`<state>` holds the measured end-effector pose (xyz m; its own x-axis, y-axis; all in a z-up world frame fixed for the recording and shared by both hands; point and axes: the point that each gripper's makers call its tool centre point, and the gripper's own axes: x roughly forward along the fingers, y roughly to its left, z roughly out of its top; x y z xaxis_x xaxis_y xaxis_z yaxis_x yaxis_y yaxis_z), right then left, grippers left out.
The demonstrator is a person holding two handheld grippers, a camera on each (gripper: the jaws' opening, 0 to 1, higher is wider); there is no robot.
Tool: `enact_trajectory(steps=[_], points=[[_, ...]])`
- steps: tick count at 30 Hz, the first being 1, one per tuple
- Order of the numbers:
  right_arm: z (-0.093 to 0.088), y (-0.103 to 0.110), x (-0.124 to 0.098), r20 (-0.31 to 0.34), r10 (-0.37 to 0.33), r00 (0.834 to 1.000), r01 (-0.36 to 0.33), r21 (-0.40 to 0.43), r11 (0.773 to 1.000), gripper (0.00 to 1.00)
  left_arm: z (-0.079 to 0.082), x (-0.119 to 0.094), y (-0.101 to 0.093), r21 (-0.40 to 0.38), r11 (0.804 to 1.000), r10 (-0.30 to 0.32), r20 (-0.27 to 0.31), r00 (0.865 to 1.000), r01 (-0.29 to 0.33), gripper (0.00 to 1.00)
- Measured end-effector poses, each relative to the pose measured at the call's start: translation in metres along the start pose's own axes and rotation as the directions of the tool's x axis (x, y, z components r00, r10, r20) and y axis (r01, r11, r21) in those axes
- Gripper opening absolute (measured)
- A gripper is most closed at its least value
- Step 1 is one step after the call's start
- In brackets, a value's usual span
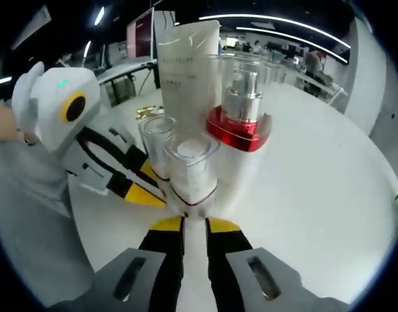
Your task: Arrange the skincare products in the storage area until every visible bottle or jar stands upright without overlapping.
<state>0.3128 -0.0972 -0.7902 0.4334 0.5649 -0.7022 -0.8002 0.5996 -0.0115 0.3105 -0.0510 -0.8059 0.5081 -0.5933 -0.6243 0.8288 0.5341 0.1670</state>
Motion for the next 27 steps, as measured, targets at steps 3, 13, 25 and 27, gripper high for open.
enact_trajectory(steps=[3, 13, 25, 27], points=[[0.000, 0.000, 0.000, 0.000, -0.002, 1.000, 0.002, -0.001, 1.000, 0.12, 0.000, 0.001, 0.000, -0.005, 1.000, 0.003, -0.003, 1.000, -0.003, 0.08], [0.000, -0.003, 0.000, -0.001, -0.010, 1.000, 0.010, -0.001, 1.000, 0.12, 0.000, 0.004, -0.001, -0.019, 1.000, 0.010, -0.007, 1.000, -0.010, 0.08], [0.003, -0.003, -0.006, 0.000, -0.011, 1.000, 0.011, 0.006, 1.000, 0.16, 0.005, -0.006, -0.002, -0.007, 1.000, 0.009, 0.010, 1.000, -0.009, 0.12], [0.005, -0.004, -0.009, 0.007, -0.016, 1.000, 0.016, 0.012, 1.000, 0.17, 0.008, -0.013, 0.000, 0.015, 1.000, 0.026, 0.020, 0.999, -0.027, 0.11]])
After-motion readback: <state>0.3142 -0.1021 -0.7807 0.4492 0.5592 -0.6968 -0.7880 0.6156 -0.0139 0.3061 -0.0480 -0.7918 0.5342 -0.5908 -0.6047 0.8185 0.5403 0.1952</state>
